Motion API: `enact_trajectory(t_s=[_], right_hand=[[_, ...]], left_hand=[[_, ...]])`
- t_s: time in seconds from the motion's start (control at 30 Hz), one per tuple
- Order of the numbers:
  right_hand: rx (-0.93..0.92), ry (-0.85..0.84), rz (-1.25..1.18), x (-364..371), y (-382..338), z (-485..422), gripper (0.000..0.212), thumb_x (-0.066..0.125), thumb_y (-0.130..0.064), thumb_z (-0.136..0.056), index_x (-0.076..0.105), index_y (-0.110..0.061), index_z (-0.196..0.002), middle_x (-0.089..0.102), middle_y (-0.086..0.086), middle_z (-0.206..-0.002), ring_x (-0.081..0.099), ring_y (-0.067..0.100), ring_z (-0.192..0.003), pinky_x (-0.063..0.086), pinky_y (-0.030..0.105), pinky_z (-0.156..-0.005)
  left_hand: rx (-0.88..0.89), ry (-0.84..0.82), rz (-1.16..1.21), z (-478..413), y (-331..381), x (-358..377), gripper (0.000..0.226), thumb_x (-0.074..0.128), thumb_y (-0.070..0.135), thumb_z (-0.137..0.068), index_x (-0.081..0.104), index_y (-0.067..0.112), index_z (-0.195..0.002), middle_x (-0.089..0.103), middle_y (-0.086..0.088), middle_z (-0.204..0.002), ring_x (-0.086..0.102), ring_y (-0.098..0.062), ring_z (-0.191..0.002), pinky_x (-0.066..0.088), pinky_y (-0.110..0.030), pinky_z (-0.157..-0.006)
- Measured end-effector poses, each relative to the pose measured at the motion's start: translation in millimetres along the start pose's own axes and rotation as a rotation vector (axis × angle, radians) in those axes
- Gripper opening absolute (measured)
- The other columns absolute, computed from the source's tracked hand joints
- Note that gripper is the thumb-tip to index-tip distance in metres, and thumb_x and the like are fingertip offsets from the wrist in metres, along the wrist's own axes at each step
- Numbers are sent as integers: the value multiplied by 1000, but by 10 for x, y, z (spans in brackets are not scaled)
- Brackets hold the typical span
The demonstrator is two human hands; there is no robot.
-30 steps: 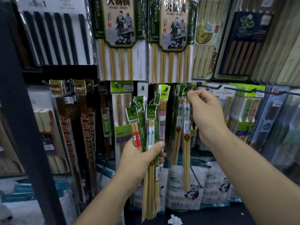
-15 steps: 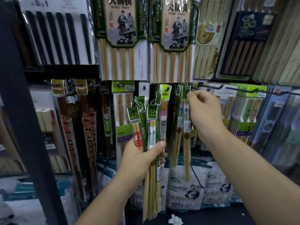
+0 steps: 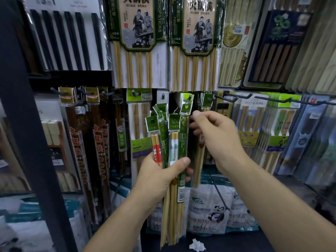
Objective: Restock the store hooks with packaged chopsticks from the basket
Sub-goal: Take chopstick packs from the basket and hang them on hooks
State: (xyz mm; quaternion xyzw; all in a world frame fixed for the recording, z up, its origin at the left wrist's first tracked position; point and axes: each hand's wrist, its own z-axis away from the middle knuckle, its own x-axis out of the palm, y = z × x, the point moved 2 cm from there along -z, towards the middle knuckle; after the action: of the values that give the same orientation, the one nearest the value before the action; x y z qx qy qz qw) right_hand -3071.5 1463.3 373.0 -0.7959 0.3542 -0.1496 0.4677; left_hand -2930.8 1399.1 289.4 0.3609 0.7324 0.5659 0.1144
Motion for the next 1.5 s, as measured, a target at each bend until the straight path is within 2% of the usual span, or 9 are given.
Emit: enact_trajectory(t_s=[0.07, 0.2, 0.33, 0.43, 0.53, 0.67, 0.97, 1.33, 1.5], right_hand=[[-17, -72, -23, 43, -57, 52, 23, 65, -35, -98, 74, -25, -80, 67, -6, -72, 61, 5, -68, 48, 22, -65], [-18, -57, -36, 32, -82, 33, 29, 62, -32, -100, 68, -12, -80, 55, 6, -73, 49, 16, -68, 44, 35, -68], [44, 21, -29, -65, -47, -54, 35, 49, -32, -107, 68, -15, -83, 62, 2, -76, 55, 13, -69, 47, 33, -68], [57, 74, -24, -152, -58, -142, 37, 46, -32, -107, 68, -17, -82, 66, 2, -75, 57, 16, -68, 48, 34, -64], [34, 83, 15, -190, -68, -200, 39, 44, -34, -108, 62, -5, -90, 54, 11, -79, 47, 23, -72, 43, 39, -68], [21, 86, 31, -198, -94, -230, 39, 45, -33, -107, 58, 1, -94, 48, 9, -78, 40, 22, -69, 37, 38, -64], [22, 101, 38, -229, -121, -284, 41, 48, -29, -105, 51, 11, -94, 43, 8, -75, 35, 21, -67, 33, 33, -61], [-53, 123, 113, -236, -120, -298, 38, 47, -22, -102, 43, 2, -74, 33, 7, -63, 31, 18, -57, 32, 20, -45], [-39, 118, 132, -239, -112, -335, 34, 46, -20, -101, 43, -12, -68, 30, -7, -53, 27, 11, -49, 31, 18, -43]], left_hand=[[10, -27, -26, 12, -3, 18, 19, 81, 12, -86, 71, 10, -102, 78, -14, -86, 77, -28, -78, 62, -31, -65], [30, -50, -82, 15, -10, 46, 11, 82, 22, -84, 77, 29, -91, 80, -7, -87, 78, -25, -82, 61, -27, -67], [37, 65, -102, -18, -19, -10, 16, 86, 27, -81, 77, 19, -92, 79, -3, -89, 77, -17, -83, 58, -21, -66], [10, 77, -23, -24, -39, -39, 33, 82, 29, -74, 71, 7, -96, 76, -14, -84, 76, -28, -81, 60, -35, -63], [10, 76, -26, -28, -35, -46, 42, 82, 29, -74, 67, 0, -102, 75, -17, -84, 75, -30, -81, 60, -38, -65], [11, 45, -67, -32, -48, -32, 27, 79, 17, -86, 67, -2, -101, 74, -14, -81, 73, -24, -75, 59, -33, -63], [11, 51, -66, -33, -37, -15, 21, 77, 11, -88, 67, 0, -101, 73, -11, -80, 71, -22, -70, 58, -29, -61], [-4, 42, -74, -31, -60, -32, 19, 79, 12, -88, 68, 6, -101, 72, -7, -77, 71, -23, -70, 58, -28, -62], [-8, 43, -82, -33, -66, -35, 19, 79, 13, -88, 68, 6, -102, 72, -7, -77, 72, -23, -70, 58, -28, -62]])
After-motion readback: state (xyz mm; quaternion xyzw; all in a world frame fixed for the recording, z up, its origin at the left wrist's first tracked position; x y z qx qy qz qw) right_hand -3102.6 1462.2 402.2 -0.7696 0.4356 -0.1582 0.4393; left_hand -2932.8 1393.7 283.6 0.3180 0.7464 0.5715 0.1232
